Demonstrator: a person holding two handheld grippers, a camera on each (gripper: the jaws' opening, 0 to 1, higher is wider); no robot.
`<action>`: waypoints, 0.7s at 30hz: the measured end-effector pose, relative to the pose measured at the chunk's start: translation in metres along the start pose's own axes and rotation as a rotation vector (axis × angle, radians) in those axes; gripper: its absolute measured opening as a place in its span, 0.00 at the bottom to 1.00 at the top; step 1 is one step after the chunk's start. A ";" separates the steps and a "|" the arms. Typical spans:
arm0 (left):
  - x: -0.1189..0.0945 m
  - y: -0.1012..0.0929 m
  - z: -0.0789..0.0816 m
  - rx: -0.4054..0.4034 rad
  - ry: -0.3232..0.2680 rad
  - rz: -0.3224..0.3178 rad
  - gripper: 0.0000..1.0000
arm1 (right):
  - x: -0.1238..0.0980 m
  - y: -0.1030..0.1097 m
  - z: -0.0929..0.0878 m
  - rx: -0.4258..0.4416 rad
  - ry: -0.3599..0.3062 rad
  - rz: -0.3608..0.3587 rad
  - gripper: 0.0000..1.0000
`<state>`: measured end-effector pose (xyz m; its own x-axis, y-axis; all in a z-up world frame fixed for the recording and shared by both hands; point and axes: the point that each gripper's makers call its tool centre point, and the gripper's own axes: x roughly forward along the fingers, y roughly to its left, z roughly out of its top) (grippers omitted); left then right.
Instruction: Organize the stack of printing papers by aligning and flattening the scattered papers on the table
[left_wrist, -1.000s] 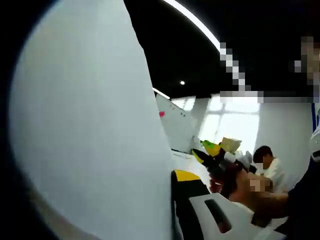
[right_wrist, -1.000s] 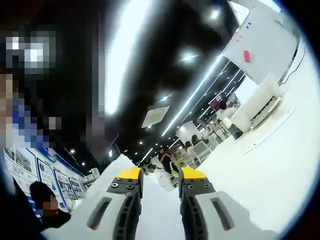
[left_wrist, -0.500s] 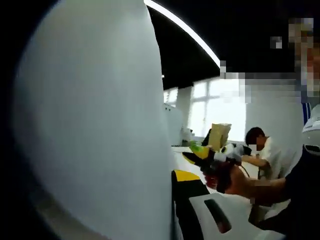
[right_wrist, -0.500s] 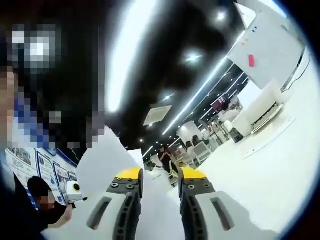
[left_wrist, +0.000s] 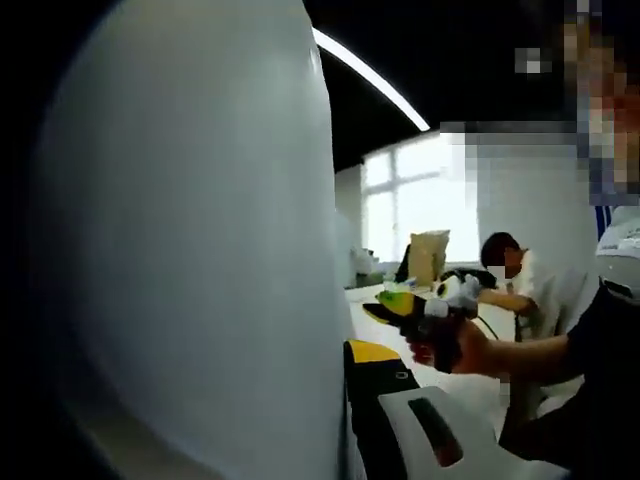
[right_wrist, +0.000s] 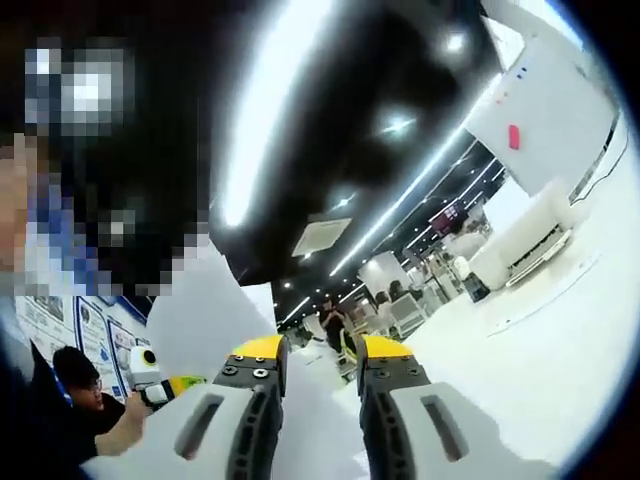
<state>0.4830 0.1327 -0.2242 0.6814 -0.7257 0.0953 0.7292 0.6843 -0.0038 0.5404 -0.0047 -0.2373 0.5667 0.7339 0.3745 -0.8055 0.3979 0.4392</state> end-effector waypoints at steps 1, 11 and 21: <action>0.000 -0.001 0.001 0.005 -0.001 -0.007 0.06 | 0.000 0.001 -0.001 0.004 0.007 0.006 0.24; 0.003 -0.008 0.015 0.071 0.006 -0.078 0.06 | 0.004 0.022 -0.004 0.067 0.065 0.131 0.31; 0.009 -0.025 0.014 0.135 0.063 -0.226 0.06 | -0.007 0.029 -0.009 -0.026 0.180 0.211 0.50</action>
<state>0.4704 0.1103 -0.2091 0.5076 -0.8614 0.0167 0.8513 0.5045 0.1442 0.5113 0.0064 -0.2350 0.3482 0.8869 0.3036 -0.9078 0.2383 0.3451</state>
